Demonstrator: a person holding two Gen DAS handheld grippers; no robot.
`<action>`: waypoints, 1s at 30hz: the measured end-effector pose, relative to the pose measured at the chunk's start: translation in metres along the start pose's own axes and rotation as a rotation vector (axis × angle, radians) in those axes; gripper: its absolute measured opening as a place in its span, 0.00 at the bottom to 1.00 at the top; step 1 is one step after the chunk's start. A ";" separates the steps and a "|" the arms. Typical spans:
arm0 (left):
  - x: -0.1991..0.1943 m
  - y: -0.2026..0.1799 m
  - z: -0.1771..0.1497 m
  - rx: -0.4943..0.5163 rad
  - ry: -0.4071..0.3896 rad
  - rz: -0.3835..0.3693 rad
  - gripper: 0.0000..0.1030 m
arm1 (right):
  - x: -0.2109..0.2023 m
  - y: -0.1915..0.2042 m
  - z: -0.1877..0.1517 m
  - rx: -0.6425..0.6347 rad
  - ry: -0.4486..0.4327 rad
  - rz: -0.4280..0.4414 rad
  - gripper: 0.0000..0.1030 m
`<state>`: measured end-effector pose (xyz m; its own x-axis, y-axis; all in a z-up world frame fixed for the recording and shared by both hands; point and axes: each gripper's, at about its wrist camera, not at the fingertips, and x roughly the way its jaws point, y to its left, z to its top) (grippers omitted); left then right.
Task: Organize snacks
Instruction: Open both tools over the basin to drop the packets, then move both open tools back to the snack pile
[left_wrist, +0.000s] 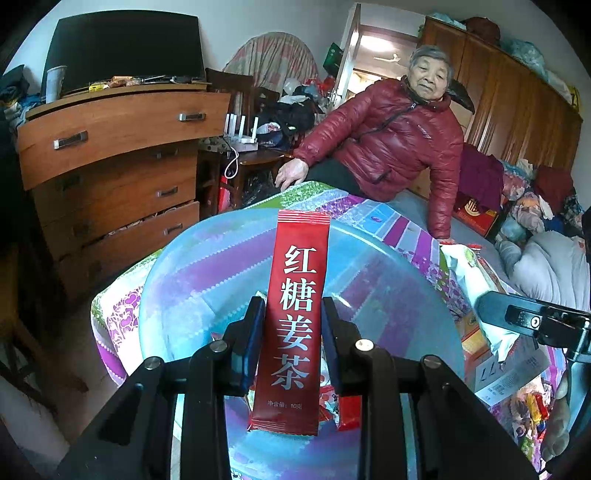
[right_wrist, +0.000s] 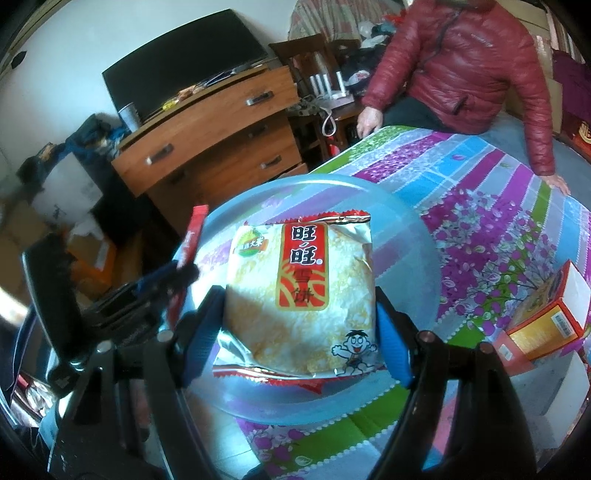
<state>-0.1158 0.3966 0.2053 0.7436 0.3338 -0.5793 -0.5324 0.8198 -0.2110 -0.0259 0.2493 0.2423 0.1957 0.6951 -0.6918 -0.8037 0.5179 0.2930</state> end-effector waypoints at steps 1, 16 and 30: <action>0.000 0.001 -0.002 -0.005 0.004 -0.002 0.32 | 0.001 0.004 0.000 -0.011 0.007 0.010 0.76; -0.016 0.005 -0.011 -0.054 -0.005 0.003 0.60 | -0.033 -0.008 -0.034 0.045 -0.044 0.021 0.87; -0.054 -0.101 -0.057 0.162 -0.025 -0.187 0.60 | -0.143 -0.132 -0.301 0.442 0.067 -0.292 0.76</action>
<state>-0.1254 0.2695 0.2125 0.8339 0.1789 -0.5222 -0.3140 0.9318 -0.1822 -0.1171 -0.0682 0.1041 0.3281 0.4650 -0.8223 -0.4053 0.8556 0.3221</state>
